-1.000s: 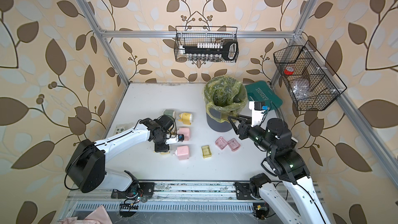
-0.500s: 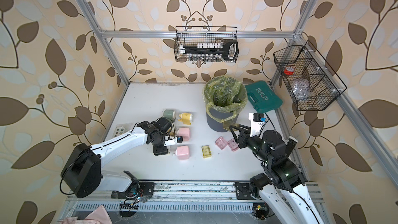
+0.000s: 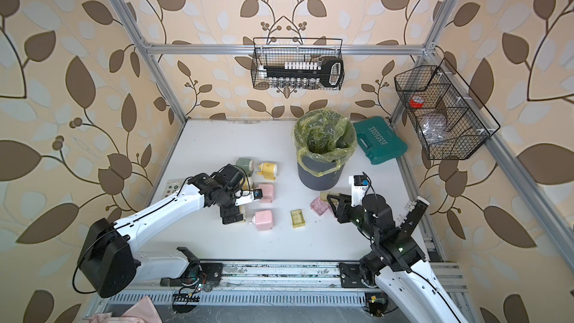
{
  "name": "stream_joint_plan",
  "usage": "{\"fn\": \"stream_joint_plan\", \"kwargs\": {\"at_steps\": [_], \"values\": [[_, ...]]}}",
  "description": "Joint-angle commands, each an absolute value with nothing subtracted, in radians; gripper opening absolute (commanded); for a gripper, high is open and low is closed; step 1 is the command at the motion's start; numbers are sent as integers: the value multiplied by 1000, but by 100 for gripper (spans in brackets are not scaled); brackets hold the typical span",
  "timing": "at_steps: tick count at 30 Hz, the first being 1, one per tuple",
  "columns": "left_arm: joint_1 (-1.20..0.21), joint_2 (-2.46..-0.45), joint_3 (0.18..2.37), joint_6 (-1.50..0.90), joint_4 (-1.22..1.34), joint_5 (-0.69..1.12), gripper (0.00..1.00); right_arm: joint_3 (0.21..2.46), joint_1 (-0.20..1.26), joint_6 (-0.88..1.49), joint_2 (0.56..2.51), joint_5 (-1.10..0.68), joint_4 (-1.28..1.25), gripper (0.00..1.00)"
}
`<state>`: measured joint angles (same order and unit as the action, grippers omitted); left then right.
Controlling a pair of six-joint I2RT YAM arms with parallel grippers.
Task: Take out the pencil sharpener tray and clean the shavings
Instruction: Place the pencil sharpener at the center of the board, then place the container at the center of the board.
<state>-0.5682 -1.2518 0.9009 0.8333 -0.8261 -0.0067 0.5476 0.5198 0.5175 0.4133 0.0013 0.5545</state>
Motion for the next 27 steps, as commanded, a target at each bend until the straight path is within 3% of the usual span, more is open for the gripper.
{"fn": "stream_joint_plan", "kwargs": {"at_steps": [1,6,12,14,18,22,27], "values": [[-567,-1182,957,810,-842,10,99,553,633,546,415,165,597,0],[-567,-1083,996,800,-854,-51,99,608,935,675,570,410,733,0],[-568,-885,1009,695,-806,-64,99,632,1410,967,685,825,827,0],[-570,-809,996,660,-794,-33,99,634,1501,1033,682,924,854,0],[-571,-687,967,587,-771,26,99,553,1594,1032,728,942,712,0],[-569,-608,954,574,-792,42,99,534,1851,1166,895,1215,687,0],[-569,-569,977,580,-843,33,99,581,1938,1488,1130,1260,829,0]]}}
